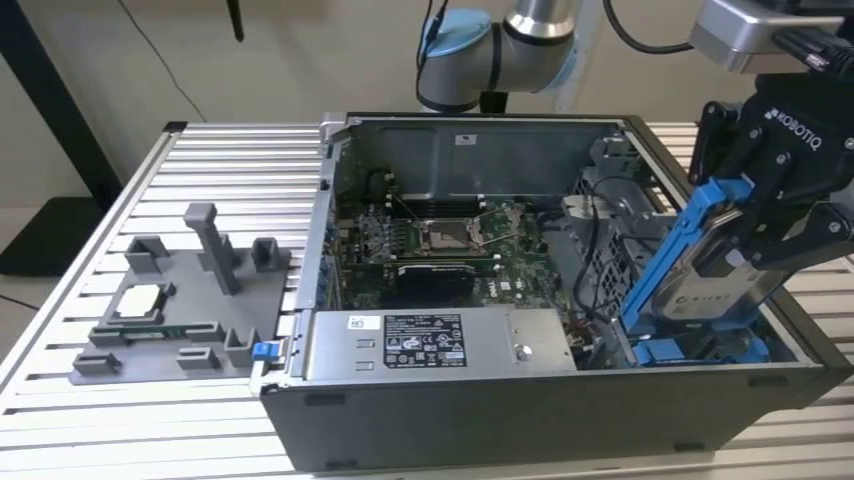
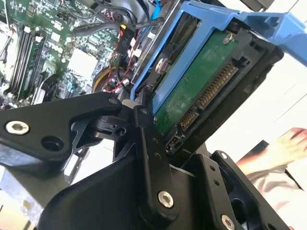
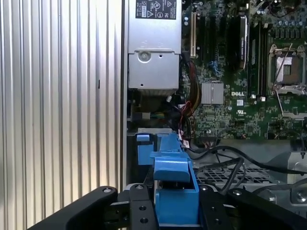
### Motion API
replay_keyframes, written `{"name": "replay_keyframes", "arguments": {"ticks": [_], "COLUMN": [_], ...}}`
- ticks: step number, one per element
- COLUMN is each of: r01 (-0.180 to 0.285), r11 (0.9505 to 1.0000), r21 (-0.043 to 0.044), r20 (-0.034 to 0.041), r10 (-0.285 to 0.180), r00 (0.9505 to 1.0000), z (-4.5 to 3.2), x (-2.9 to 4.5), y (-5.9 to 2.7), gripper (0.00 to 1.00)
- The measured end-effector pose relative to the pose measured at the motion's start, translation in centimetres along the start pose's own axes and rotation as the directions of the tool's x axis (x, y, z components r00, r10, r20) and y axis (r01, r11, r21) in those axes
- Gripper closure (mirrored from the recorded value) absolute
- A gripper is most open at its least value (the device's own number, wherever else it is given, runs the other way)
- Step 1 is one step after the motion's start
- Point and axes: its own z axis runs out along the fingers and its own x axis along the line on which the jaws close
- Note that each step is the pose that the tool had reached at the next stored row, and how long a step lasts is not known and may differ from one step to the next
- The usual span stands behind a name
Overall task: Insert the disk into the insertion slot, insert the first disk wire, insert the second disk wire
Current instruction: 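Insert the disk into the insertion slot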
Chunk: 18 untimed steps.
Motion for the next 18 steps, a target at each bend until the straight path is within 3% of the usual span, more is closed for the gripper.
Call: {"name": "replay_keyframes", "arguments": {"ticks": [10, 18], "r01": [0.000, 0.000], "r11": [1.0000, 1.0000], "r21": [-0.0004, -0.0008], "r20": [0.0011, 0.0012], "r10": [0.000, 0.000], "r00": [1.0000, 1.0000], "z": [0.90, 2.33], "x": [0.05, 0.09], "y": [-0.37, -0.45], "gripper": [1.00, 1.00]}}
